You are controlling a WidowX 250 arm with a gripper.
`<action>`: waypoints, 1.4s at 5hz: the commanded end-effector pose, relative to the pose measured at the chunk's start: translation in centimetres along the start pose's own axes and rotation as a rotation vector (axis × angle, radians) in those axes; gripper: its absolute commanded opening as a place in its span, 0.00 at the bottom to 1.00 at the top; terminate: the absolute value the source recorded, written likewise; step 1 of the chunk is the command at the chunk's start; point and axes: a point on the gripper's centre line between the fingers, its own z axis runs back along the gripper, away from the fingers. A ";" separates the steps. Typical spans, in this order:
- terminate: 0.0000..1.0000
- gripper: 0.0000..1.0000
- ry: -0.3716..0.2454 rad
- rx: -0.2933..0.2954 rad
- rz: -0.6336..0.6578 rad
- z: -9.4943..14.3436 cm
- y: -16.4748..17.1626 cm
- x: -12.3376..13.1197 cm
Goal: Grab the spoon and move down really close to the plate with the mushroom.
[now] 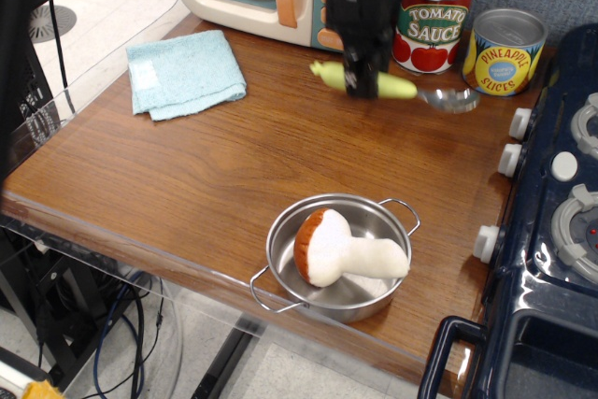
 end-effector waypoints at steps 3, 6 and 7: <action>0.00 0.00 -0.019 -0.199 -0.056 8.2 7.9 8.6; 0.00 0.00 -0.041 -0.121 -0.088 3.6 14.1 14.2; 0.00 0.00 -0.040 -0.102 -0.119 2.1 14.9 13.2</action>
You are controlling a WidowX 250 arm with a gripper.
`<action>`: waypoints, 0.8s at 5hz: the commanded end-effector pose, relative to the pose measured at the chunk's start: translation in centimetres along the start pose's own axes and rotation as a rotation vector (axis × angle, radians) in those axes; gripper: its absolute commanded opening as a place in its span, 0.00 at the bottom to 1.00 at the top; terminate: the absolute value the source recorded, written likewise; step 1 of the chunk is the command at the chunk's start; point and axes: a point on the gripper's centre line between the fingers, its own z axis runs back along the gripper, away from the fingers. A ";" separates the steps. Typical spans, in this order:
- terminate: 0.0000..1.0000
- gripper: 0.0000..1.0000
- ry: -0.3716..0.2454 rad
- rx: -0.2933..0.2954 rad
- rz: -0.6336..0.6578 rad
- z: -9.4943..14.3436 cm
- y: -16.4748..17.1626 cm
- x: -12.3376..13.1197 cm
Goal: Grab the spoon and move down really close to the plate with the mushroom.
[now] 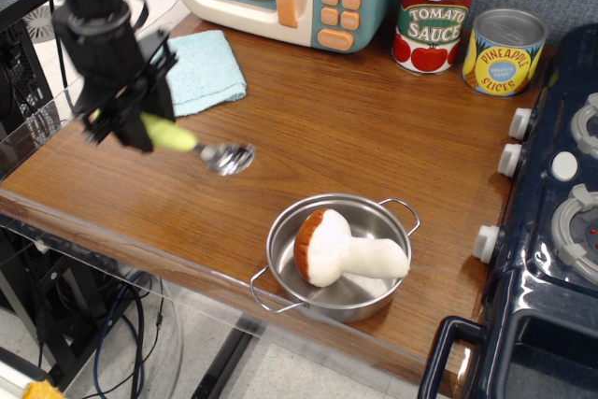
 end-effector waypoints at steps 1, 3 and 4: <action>0.00 0.00 -0.072 0.004 -0.078 0.0 0.7 -1.7; 0.00 0.00 -0.058 0.020 -0.108 -2.1 0.5 -2.3; 0.00 0.00 -0.066 0.044 -0.108 -3.0 0.7 -2.3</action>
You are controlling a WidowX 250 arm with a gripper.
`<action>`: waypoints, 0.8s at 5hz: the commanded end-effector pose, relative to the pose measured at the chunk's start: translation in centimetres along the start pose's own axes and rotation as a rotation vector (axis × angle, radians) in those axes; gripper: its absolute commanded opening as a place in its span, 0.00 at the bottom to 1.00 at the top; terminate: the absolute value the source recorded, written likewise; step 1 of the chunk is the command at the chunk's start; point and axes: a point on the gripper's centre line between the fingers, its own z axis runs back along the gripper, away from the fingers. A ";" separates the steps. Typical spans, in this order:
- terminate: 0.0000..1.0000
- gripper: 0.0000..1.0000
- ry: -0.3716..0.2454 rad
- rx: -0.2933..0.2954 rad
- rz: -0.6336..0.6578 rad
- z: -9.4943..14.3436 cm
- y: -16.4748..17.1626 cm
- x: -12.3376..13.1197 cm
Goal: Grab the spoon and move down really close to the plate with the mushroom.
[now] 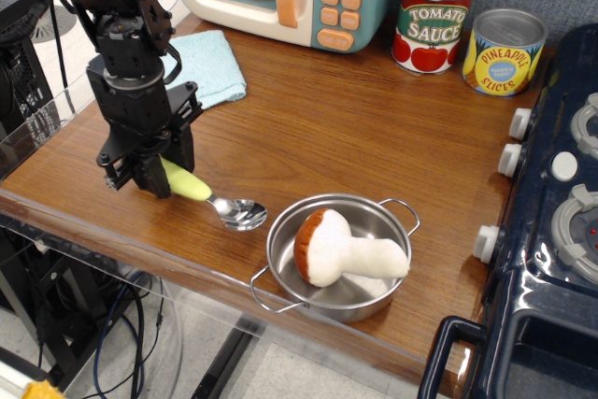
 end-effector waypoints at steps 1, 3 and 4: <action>0.00 1.00 -0.036 -0.001 0.039 0.2 0.0 -0.1; 0.00 1.00 -0.074 -0.005 0.106 1.0 0.6 0.4; 0.00 1.00 -0.069 -0.011 0.114 2.2 0.5 0.3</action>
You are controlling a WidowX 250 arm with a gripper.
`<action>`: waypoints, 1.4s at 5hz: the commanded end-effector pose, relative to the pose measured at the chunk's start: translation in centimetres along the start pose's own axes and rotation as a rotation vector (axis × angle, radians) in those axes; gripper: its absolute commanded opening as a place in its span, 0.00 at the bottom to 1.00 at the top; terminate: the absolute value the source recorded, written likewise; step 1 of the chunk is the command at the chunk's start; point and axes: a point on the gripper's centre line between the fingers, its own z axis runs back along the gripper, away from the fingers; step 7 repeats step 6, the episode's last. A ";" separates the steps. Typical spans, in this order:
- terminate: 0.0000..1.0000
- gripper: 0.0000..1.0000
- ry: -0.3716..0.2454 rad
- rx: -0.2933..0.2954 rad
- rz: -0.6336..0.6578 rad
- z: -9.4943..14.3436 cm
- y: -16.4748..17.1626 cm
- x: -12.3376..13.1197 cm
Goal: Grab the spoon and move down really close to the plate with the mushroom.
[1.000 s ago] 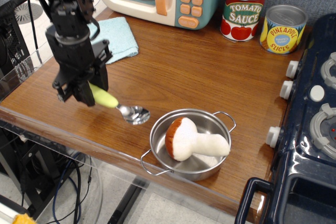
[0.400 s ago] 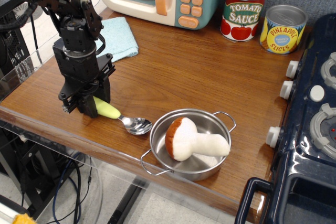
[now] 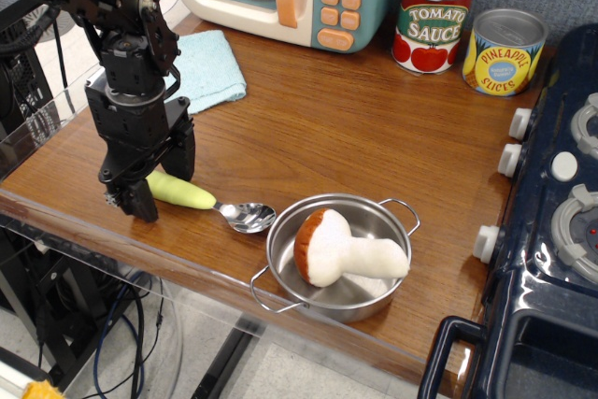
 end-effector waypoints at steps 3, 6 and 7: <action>0.00 1.00 -0.011 -0.162 0.039 7.3 -1.1 0.1; 1.00 1.00 -0.011 -0.162 0.039 7.3 -1.1 0.1; 1.00 1.00 -0.011 -0.162 0.039 7.3 -1.1 0.1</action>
